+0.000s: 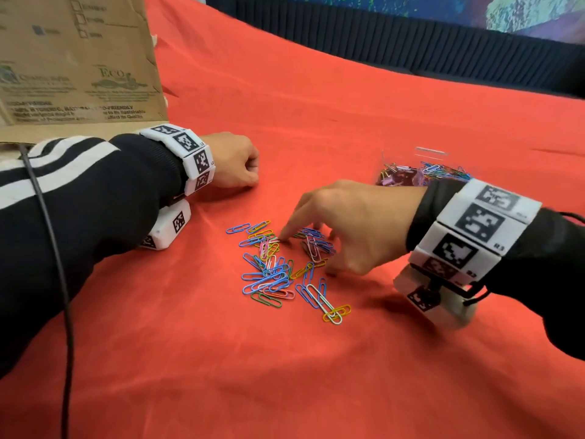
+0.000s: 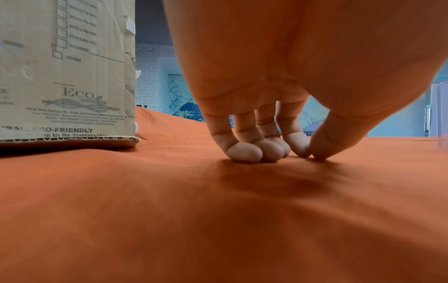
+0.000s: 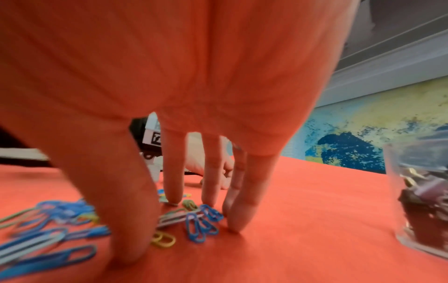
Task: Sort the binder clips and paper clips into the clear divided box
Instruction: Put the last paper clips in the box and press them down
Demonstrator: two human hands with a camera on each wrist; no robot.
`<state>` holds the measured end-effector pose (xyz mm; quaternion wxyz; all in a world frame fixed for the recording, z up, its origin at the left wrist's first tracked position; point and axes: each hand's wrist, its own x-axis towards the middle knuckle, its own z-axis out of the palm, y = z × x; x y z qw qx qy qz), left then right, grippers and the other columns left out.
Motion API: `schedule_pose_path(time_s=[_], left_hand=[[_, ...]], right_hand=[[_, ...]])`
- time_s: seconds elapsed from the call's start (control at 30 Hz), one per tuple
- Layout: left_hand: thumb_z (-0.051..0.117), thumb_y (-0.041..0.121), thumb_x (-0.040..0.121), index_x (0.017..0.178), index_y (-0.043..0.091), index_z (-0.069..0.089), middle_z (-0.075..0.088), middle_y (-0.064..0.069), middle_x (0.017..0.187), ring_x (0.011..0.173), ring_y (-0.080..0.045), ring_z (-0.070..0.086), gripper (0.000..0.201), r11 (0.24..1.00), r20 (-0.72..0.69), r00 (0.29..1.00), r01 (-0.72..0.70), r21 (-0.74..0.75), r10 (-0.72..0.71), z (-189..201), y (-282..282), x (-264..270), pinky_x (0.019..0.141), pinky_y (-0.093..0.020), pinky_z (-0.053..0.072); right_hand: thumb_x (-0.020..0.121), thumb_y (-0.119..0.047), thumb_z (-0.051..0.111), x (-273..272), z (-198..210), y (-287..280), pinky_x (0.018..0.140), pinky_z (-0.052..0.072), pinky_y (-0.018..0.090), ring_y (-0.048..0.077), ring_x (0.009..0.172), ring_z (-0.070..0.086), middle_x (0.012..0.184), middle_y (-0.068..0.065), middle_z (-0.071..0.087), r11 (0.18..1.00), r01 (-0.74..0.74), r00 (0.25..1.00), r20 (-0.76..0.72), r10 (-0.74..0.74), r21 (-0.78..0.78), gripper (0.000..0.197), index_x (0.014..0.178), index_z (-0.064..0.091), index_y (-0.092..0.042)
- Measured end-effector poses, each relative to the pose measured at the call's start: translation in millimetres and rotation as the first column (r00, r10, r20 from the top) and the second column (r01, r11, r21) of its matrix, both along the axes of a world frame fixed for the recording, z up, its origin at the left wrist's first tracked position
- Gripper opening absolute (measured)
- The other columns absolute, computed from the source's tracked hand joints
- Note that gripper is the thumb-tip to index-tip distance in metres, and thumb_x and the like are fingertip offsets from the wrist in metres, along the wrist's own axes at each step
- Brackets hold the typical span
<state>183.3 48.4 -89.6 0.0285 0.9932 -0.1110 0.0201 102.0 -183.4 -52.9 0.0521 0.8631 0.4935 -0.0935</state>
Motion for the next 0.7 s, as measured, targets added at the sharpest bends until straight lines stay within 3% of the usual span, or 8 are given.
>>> schedule_pose_path(time_s=[0.07, 0.3, 0.53, 0.6, 0.7], left_hand=[[0.061, 0.029, 0.081, 0.070, 0.020, 0.059, 0.059, 0.009, 0.066, 0.069, -0.020, 0.053, 0.015, 1.000, -0.001, 1.000, 0.001, -0.004, -0.001, 0.1, 0.0, -0.3, 0.068, -0.025, 0.039], [0.061, 0.029, 0.081, 0.070, 0.020, 0.059, 0.059, 0.010, 0.065, 0.065, -0.016, 0.051, 0.014, 1.000, -0.002, 1.000, -0.015, -0.018, 0.015, 0.6, -0.3, -1.5, 0.068, -0.026, 0.039], [0.062, 0.028, 0.081, 0.070, 0.020, 0.059, 0.060, 0.007, 0.066, 0.067, -0.021, 0.053, 0.014, 1.000, -0.021, 1.000, -0.012, -0.018, 0.012, 1.7, -1.3, -3.5, 0.069, -0.026, 0.042], [0.061, 0.028, 0.082, 0.071, 0.019, 0.060, 0.061, 0.006, 0.067, 0.068, -0.022, 0.054, 0.014, 1.000, -0.028, 1.000, -0.009, -0.013, 0.009, 2.1, -1.3, -3.8, 0.069, -0.026, 0.041], [0.061, 0.028, 0.083, 0.074, 0.019, 0.061, 0.062, 0.006, 0.069, 0.070, -0.023, 0.055, 0.014, 1.000, -0.024, 1.000, -0.008, -0.004, 0.008, 1.4, -1.5, -3.8, 0.069, -0.026, 0.040]], right_hand=[[0.075, -0.022, 0.067, -3.2, -3.6, -1.5, 0.086, 0.050, 0.024, 0.016, 0.101, 0.063, 0.116, -0.007, 0.068, 0.999, -0.025, 0.999, 0.023, 0.024, 0.039, 0.056, 0.128, 0.064, -0.039], [0.077, -0.018, 0.062, -16.4, -6.1, -9.9, 0.072, 0.053, 0.032, 0.018, 0.079, 0.067, 0.080, -0.006, 0.072, 0.995, -0.015, 0.997, 0.082, 0.006, 0.101, 0.021, 0.091, 0.075, -0.027], [0.075, -0.020, 0.069, -15.7, 4.6, -27.3, 0.069, 0.051, 0.025, 0.008, 0.068, 0.064, 0.069, -0.009, 0.071, 0.987, 0.104, 0.994, 0.026, -0.108, 0.126, 0.013, 0.083, 0.077, -0.026], [0.078, -0.026, 0.073, -11.5, 13.3, -39.4, 0.068, 0.052, 0.023, 0.005, 0.066, 0.067, 0.065, -0.011, 0.071, 0.971, 0.171, 0.985, -0.030, -0.168, 0.169, 0.005, 0.079, 0.077, -0.028], [0.075, -0.039, 0.070, 1.3, 33.6, -64.4, 0.066, 0.055, 0.028, 0.002, 0.064, 0.068, 0.062, -0.017, 0.070, 0.925, 0.295, 0.955, -0.051, -0.292, 0.241, 0.011, 0.076, 0.076, -0.030]])
